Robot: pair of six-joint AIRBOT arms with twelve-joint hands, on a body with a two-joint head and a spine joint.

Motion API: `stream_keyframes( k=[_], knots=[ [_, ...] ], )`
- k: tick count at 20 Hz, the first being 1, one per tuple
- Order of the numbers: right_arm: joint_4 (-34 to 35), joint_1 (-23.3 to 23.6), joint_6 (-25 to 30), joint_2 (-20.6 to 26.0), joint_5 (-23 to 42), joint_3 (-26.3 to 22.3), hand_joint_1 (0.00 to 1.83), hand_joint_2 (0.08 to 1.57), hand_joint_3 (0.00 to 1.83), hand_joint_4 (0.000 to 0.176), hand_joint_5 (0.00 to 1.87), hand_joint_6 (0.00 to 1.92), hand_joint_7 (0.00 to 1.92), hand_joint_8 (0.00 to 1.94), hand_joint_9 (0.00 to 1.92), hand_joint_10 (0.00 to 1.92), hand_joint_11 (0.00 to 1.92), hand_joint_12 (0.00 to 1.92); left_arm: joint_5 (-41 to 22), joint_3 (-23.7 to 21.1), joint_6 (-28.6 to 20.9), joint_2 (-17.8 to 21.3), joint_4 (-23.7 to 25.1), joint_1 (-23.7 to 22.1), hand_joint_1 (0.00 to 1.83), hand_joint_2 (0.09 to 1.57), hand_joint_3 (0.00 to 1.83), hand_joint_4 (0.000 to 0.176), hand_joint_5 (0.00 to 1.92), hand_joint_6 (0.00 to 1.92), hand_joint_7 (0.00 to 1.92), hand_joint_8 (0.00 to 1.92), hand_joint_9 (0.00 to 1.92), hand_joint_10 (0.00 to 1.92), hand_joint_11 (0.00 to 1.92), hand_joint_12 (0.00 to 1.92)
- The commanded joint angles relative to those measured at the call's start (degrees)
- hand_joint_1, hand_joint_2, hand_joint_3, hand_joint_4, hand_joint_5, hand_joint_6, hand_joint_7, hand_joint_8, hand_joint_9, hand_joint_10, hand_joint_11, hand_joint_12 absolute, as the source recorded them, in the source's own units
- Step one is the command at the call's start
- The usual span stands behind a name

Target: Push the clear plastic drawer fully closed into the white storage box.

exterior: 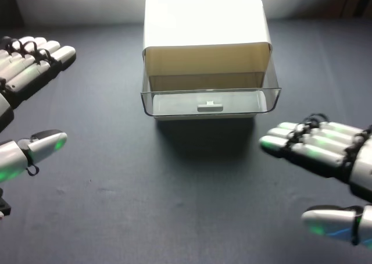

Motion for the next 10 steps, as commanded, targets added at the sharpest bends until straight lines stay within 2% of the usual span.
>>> stream_keyframes(
  k=[1,2,3,5,6,7,8,10],
  knots=[
    [-1.1,1.3,1.3,-0.8,5.5,0.4,0.19,1.44,0.0,0.0,0.05,0.01,0.03,0.01,0.08,0.02,0.0,0.47,-7.6,-0.2,-0.1,0.3,-0.8,0.0,0.4,1.35,0.0,0.029,0.0,0.0,0.0,0.0,0.0,0.0,0.0,0.0],
    [-2.5,2.3,2.6,-1.7,5.0,1.0,0.18,1.45,0.0,0.0,0.04,0.0,0.03,0.0,0.08,0.02,0.0,0.47,-7.7,-0.2,-0.1,0.3,-1.0,0.2,0.46,1.37,0.0,0.028,0.0,0.0,0.0,0.0,0.0,0.0,0.0,0.0],
    [-5.3,4.7,4.8,-3.7,3.7,2.3,0.18,1.46,0.0,0.0,0.02,0.0,0.01,0.0,0.01,0.0,0.0,0.36,-7.9,-0.2,-0.1,0.3,-1.4,0.4,0.57,1.37,0.0,0.032,0.0,0.0,0.0,0.0,0.0,0.0,0.0,0.0],
    [-6.4,5.9,5.2,-4.6,3.0,2.8,0.17,1.46,0.0,0.0,0.03,0.0,0.01,0.0,0.01,0.0,0.0,0.34,-8.1,-0.2,-0.1,0.3,-1.5,0.6,0.59,1.38,0.0,0.035,0.0,0.0,0.0,0.0,0.0,0.0,0.0,0.0],
    [-7.2,6.9,5.5,-5.6,2.3,3.3,0.16,1.45,0.0,0.0,0.04,0.01,0.04,0.01,0.02,0.01,0.0,0.39,-8.3,-0.2,-0.1,0.3,-1.7,0.7,0.63,1.38,0.0,0.021,0.0,0.0,0.0,0.0,0.0,0.0,0.0,0.0],
    [-7.9,8.2,5.9,-7.0,1.6,4.1,0.17,1.45,0.0,0.0,0.05,0.01,0.04,0.0,0.04,0.01,0.0,0.23,-8.6,-0.2,-0.1,0.4,-1.9,0.8,0.65,1.38,0.0,0.016,0.0,0.0,0.0,0.0,0.0,0.0,0.0,0.0],
    [-8.1,8.9,6.0,-7.8,1.4,4.7,0.21,1.45,0.0,0.0,0.09,0.01,0.06,0.0,0.07,0.02,0.0,0.27,-8.7,-0.3,-0.1,0.4,-2.0,0.8,0.68,1.38,0.0,0.015,0.0,0.0,0.0,0.0,0.0,0.0,0.0,0.0],
    [-8.4,10.5,6.1,-9.2,0.7,5.6,0.2,1.43,0.0,0.0,0.06,0.0,0.04,0.0,0.06,0.0,0.0,0.18,-9.2,-0.4,-0.1,0.4,-2.5,1.3,0.7,1.39,0.0,0.018,0.0,0.0,0.0,0.0,0.0,0.0,0.0,0.0]
  ],
)
